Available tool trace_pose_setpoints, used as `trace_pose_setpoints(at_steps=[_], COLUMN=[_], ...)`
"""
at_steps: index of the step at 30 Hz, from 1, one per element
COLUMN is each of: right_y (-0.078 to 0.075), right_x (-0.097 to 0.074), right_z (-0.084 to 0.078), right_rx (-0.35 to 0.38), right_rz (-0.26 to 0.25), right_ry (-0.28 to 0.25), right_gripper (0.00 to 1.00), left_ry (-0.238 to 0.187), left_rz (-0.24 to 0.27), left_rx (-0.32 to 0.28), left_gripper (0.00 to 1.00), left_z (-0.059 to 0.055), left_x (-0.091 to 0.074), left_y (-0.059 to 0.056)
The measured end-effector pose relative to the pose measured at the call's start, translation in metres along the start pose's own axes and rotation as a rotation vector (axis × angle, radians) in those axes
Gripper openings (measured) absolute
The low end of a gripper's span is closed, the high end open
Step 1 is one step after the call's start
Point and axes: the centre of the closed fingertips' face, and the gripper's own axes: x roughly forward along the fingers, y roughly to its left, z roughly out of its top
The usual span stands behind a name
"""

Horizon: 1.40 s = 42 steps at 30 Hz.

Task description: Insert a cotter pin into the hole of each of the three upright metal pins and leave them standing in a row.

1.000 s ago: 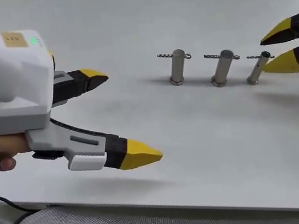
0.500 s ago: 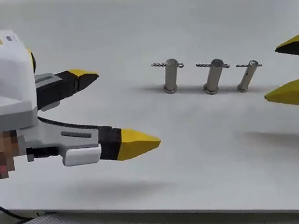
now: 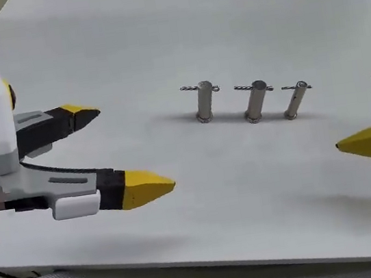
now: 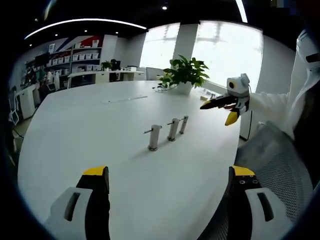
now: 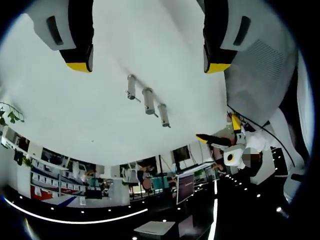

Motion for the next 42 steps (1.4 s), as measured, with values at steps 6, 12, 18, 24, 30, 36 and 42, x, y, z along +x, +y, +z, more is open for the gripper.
trace_pose_setpoints(at_steps=[6,12,18,24,30,36,42], right_y=[0.008,0.007,0.012,0.012,0.013,0.016,0.015], right_x=[-0.007,-0.016,-0.024,-0.031,-0.037,-0.039,-0.039], right_z=[0.0,0.0,-0.004,-0.009,-0.009,-0.015,-0.017], right_rx=[0.055,0.1,0.144,0.179,0.208,0.216,0.232], right_rz=[-0.031,-0.07,-0.097,-0.129,-0.162,-0.174,-0.185], right_ry=[-0.038,-0.083,-0.107,-0.12,-0.135,-0.108,-0.098], right_gripper=[0.94,0.98,0.98,0.98,0.98,0.98,0.98], left_ry=[-0.014,-0.012,0.001,-0.018,-0.021,-0.028,-0.035], left_rz=[0.017,0.042,0.064,0.096,0.123,0.165,0.193], left_rx=[-0.024,-0.066,-0.095,-0.124,-0.143,-0.155,-0.165], left_gripper=[0.99,0.99,0.99,0.99,0.99,0.99,0.98], left_z=[0.001,-0.01,-0.021,-0.021,-0.026,-0.028,-0.027], left_x=[-0.003,-0.012,-0.02,-0.028,-0.036,-0.043,-0.046], left_y=[-0.01,-0.001,0.005,0.009,0.013,0.017,0.019])
